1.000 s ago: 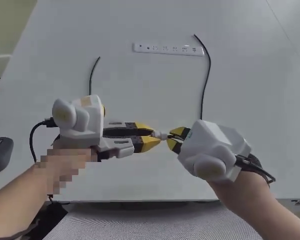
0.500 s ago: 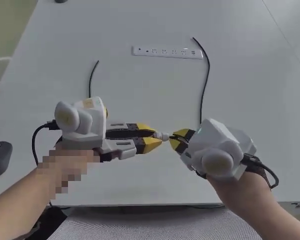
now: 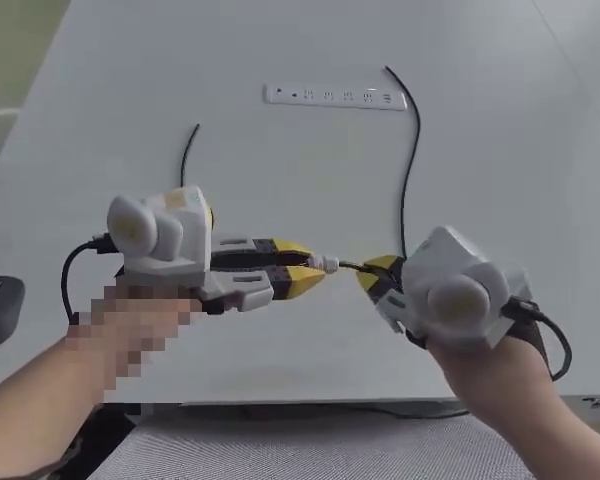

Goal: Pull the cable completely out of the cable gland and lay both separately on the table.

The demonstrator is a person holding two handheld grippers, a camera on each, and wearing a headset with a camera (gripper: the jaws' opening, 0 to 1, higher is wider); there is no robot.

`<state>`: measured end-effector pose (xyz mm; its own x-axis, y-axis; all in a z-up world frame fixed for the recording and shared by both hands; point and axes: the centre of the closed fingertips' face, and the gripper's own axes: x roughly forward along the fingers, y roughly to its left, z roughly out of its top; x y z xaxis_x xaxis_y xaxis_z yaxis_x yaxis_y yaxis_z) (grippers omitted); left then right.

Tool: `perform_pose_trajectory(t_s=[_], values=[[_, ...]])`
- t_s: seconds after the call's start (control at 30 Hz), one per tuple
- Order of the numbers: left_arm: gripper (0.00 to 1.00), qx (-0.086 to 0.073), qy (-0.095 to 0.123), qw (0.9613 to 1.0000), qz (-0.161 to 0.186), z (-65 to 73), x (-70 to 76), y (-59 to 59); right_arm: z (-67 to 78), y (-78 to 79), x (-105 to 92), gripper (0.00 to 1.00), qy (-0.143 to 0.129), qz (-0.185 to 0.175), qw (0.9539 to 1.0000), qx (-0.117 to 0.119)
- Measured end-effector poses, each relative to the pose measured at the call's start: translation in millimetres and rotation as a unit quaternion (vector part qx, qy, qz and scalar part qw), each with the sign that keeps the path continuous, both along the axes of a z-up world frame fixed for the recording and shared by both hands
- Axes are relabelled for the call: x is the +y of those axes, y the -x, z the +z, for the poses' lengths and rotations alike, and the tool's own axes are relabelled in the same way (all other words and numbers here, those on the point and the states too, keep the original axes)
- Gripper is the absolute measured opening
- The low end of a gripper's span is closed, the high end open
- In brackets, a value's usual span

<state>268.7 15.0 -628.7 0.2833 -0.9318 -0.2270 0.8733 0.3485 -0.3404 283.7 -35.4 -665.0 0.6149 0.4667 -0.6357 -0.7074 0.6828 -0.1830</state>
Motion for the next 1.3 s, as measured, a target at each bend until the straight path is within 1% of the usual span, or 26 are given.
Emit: perform_pose_trajectory(t_s=[0.1, 0.17, 0.2, 0.27, 0.33, 0.37, 0.4, 0.43, 0.5, 0.53, 0.6, 0.63, 0.67, 0.73, 0.93, 1.0, 1.07, 1.3], values=[[0.15, 0.001, 0.0, 1.0, 0.0, -0.3, -0.1, 0.7, -7.3, -0.6, -7.8, 0.0, -0.005, -0.017, 0.9998, 0.01], [0.15, 0.001, -0.001, 1.0, -0.001, -1.0, -0.8, 1.9, -11.0, -1.1, -12.1, 0.0, -0.014, -0.033, 0.9992, 0.018], [0.15, 0.001, -0.002, 1.0, -0.002, -1.5, -1.2, 2.3, -15.3, -1.9, -16.8, 0.0, -0.019, -0.047, 0.9984, 0.025], [0.15, 0.001, -0.002, 1.0, -0.001, -2.0, -1.3, 2.5, -19.7, -3.1, -22.0, 0.0, -0.024, -0.063, 0.9972, 0.033], [0.15, 0.002, -0.001, 1.0, 0.0, -2.4, -1.3, 2.7, -23.9, -3.8, -26.0, 0.0, -0.037, -0.08, 0.9951, 0.043], [0.15, 0.002, -0.002, 1.0, -0.001, -2.6, -1.4, 3.0, -26.2, -3.8, -27.6, 0.0, -0.037, -0.084, 0.9947, 0.048], [0.15, 0.001, -0.002, 1.0, -0.001, -2.9, -1.7, 3.4, -28.8, -4.2, -28.3, 0.0, -0.044, -0.089, 0.9937, 0.052], [0.15, 0.0, -0.003, 1.0, -0.002, -3.1, -1.8, 3.4, -31.0, -4.3, -29.5, 0.0, -0.049, -0.097, 0.9924, 0.057], [0.15, -0.001, -0.003, 1.0, -0.001, -3.2, -2.0, 2.9, -35.2, -3.5, -31.0, 0.0, -0.072, -0.124, 0.9865, 0.078], [0.15, -0.003, -0.003, 1.0, 0.0, -3.0, -1.9, 2.4, -36.3, -4.0, -31.9, 0.0, -0.078, -0.131, 0.9849, 0.081], [0.15, -0.004, -0.004, 1.0, 0.0, -3.4, -2.1, 2.4, -41.0, -3.0, -32.8, 0.0, -0.093, -0.147, 0.98, 0.097], [0.15, -0.006, -0.01, 0.9999, -0.002, -5.3, -2.8, 3.4, -42.4, -2.3, -32.7, 0.0, -0.1, -0.154, 0.9773, 0.105], [0.15, -0.007, -0.011, 0.9999, -0.004, -5.7, -3.3, 4.1, -42.1, -3.2, -33.4, 0.0, -0.098, -0.153, 0.9781, 0.102], [0.15, -0.004, -0.007, 1.0, -0.003, -5.4, -3.2, 3.5, -41.1, -2.2, -32.3, 0.0, -0.097, -0.151, 0.9787, 0.1], [0.15, -0.002, -0.006, 1.0, -0.004, -5.7, -3.0, 4.3, -40.8, 1.0, -32.1, 0.01, -0.096, -0.149, 0.9791, 0.1], [0.15, 0.001, -0.004, 1.0, -0.003, -5.2, -2.8, 4.2, -40.2, 1.8, -32.4, 0.01, -0.101, -0.151, 0.9783, 0.1], [0.15, -0.003, -0.005, 1.0, -0.004, -4.8, -2.2, 3.7, -39.4, 2.4, -32.6, 0.01, -0.105, -0.153, 0.9777, 0.099], [0.15, -0.003, -0.005, 1.0, -0.004, -3.5, -0.8, 4.4, -37.0, 3.3, -31.2, 0.02, -0.108, -0.143, 0.9797, 0.09]])
